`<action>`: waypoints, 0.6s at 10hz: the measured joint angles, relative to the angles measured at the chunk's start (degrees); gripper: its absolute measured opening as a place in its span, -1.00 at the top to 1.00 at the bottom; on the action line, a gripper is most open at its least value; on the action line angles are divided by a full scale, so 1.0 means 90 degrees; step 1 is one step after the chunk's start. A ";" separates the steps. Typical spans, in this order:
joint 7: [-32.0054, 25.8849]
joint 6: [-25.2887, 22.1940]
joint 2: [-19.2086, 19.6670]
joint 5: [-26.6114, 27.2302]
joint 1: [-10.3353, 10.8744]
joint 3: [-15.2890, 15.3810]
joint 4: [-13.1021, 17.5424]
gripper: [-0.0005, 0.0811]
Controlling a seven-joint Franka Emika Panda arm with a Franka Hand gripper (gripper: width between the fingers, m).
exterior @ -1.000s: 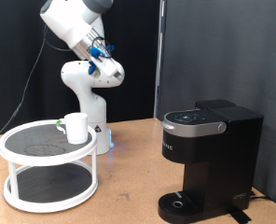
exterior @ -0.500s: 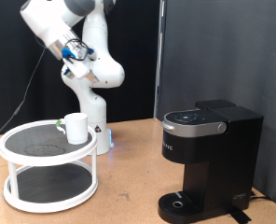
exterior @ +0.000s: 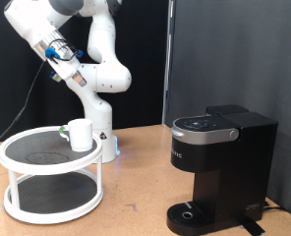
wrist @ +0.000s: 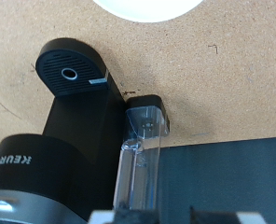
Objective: Make a cup of coffee with the keurig machine
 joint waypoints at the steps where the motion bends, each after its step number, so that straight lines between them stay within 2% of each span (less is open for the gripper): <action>1: -0.0319 -0.0024 -0.0002 -0.0025 -0.0003 -0.0117 0.0004 0.99; 3: -0.0738 -0.0170 0.0001 -0.0195 -0.0042 -0.0492 0.0049 0.99; 6: -0.0745 -0.0247 0.0114 -0.0271 -0.0173 -0.0962 0.0220 0.99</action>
